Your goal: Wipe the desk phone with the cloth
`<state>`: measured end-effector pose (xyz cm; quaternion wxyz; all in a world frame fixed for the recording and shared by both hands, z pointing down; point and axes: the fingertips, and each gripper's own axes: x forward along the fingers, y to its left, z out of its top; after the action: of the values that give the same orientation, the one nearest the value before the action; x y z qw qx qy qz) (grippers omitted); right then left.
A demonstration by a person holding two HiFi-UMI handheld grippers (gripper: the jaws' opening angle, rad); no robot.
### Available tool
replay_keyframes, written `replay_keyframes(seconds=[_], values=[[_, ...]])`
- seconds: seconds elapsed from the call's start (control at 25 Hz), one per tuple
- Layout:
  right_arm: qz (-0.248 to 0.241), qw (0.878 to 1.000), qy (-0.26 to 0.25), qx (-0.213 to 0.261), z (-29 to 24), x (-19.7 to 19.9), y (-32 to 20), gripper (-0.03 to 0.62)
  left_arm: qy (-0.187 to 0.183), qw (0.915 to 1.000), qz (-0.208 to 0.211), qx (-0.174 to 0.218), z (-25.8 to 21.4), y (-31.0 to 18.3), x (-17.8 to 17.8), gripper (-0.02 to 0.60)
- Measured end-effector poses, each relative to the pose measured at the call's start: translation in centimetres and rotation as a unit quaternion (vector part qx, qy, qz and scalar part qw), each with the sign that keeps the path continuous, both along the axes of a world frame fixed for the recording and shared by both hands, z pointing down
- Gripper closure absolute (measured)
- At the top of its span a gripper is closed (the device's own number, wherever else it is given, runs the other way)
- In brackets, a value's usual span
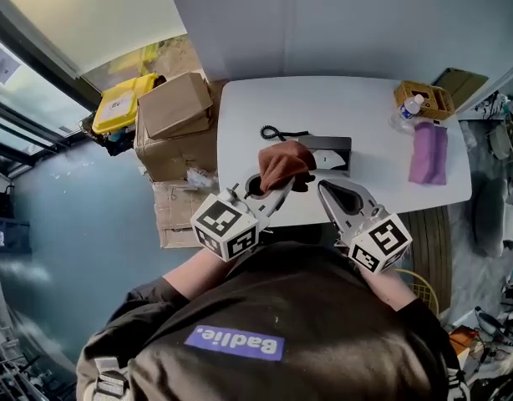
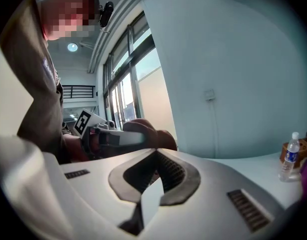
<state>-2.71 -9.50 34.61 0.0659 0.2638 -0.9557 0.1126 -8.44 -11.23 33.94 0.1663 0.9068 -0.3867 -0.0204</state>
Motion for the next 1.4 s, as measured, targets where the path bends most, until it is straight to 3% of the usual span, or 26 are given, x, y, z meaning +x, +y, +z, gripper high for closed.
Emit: replay_keyframes(seconds=[0.16, 0.68, 1.4], values=[[0.000, 1.000, 0.001, -0.001, 0.5, -0.6, 0.8, 0.568, -0.002, 0.9998, -0.005, 0.020, -0.3, 1.8, -0.2, 0.537], [0.000, 1.000, 0.004, 0.002, 0.9, -2.0, 0.6, 0.568, -0.017, 0.9995, -0.016, 0.022, 0.2, 2.6, -1.7, 0.537], [0.017, 1.000, -0.001, -0.011, 1.3, -2.1, 0.2, 0.568, -0.018, 0.9994, 0.020, 0.021, 1.6, 2.8, -1.2, 0.537]])
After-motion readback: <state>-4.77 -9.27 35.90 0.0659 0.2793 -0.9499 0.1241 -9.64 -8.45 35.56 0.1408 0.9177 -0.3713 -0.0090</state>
